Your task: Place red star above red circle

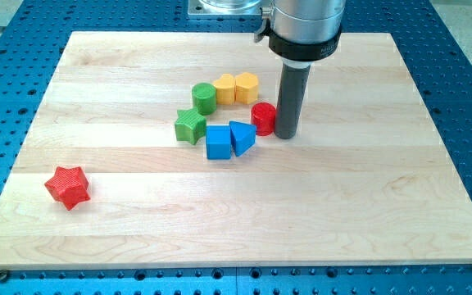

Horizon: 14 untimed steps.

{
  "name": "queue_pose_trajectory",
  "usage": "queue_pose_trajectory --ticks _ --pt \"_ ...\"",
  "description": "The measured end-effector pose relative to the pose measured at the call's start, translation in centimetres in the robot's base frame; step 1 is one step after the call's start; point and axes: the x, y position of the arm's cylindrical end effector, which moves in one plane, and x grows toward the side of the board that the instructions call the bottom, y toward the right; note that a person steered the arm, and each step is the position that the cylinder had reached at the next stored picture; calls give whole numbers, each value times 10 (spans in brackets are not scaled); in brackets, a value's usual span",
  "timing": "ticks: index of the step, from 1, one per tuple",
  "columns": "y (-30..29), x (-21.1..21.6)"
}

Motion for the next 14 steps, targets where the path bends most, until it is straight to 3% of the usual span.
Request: queue_pose_trajectory --ticks 4,5,6,7,8,9,11,12,14 --pt "-10 -14" --pt "6 54" --pt "-99 164" --pt "-238 188" --pt "-293 174" --pt "-279 131" --pt "-302 117" --pt "-285 48" --pt "-251 -18"
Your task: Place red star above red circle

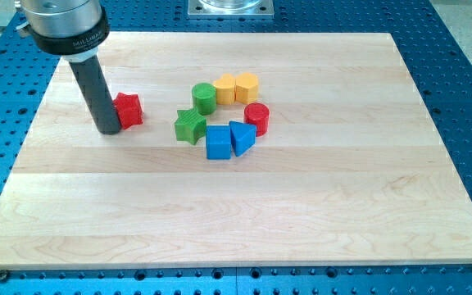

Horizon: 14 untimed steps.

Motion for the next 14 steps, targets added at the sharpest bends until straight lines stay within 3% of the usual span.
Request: queue_pose_trajectory --ticks 1,2,3,5,6,8,9,11,13,14 --pt "64 -81" --pt "108 -131" --pt "69 -142" --pt "224 -140" --pt "261 -136" --pt "275 -97" --pt "342 -102" --pt "254 -76" --pt "351 -53" --pt "335 -47"
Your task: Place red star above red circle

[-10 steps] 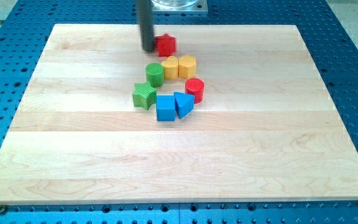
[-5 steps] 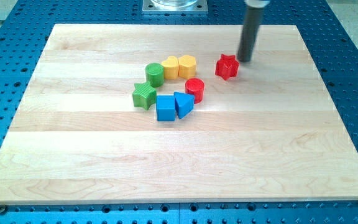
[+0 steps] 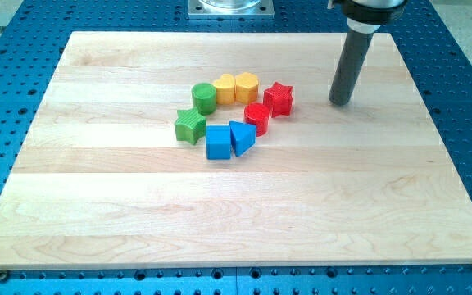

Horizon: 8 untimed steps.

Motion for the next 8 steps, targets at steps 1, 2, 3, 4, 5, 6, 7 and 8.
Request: queue_pose_trajectory --ticks 1,2,3,4,5,6,7,8 --pt "-22 0" --pt "-38 7" --pt "-45 12" --pt "-63 14" --pt "-85 19" --pt "-90 27" --pt "-94 32" --pt "-94 32"
